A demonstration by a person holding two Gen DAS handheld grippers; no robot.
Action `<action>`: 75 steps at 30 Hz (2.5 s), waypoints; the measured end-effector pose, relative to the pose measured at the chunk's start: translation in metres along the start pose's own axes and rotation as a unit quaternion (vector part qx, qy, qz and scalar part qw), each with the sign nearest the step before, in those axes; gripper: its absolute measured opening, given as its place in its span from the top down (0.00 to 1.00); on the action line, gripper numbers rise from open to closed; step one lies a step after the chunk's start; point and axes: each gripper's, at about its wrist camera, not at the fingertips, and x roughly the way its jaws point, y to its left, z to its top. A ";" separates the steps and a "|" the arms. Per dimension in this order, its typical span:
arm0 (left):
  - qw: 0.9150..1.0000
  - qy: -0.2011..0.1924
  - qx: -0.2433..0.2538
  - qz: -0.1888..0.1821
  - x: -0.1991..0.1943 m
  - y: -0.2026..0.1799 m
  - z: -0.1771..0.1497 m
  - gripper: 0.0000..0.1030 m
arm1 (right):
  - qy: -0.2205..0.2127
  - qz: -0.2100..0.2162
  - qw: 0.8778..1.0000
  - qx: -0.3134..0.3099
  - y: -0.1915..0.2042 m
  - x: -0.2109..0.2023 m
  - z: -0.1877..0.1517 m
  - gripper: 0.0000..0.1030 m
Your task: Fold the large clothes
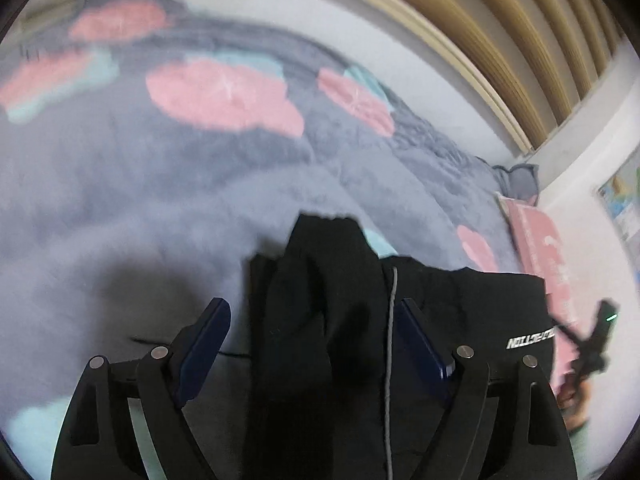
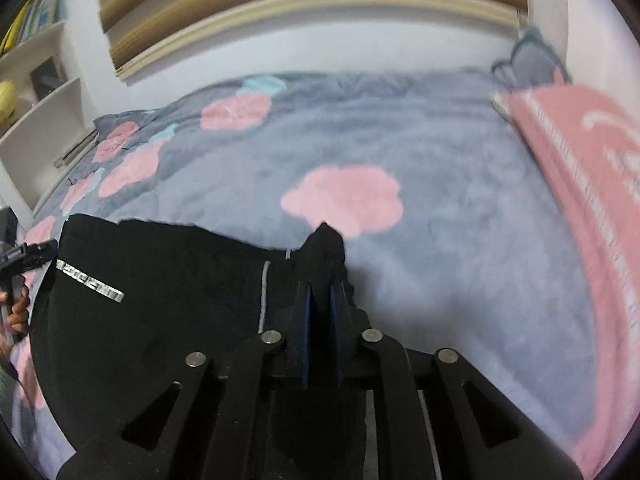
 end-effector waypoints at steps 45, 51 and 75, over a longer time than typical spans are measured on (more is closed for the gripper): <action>0.997 -0.066 0.020 0.032 -0.026 -0.007 0.019 0.81 | -0.045 -0.018 0.993 -0.106 0.067 0.008 0.010 0.52; 0.985 -0.112 0.126 0.024 -0.091 -0.104 -0.009 0.57 | -0.100 0.118 0.982 -0.107 0.121 -0.095 -0.008 0.26; 0.991 0.051 0.122 0.009 0.020 -0.150 -0.112 0.41 | 0.091 -0.029 0.990 -0.101 0.174 0.048 -0.072 0.31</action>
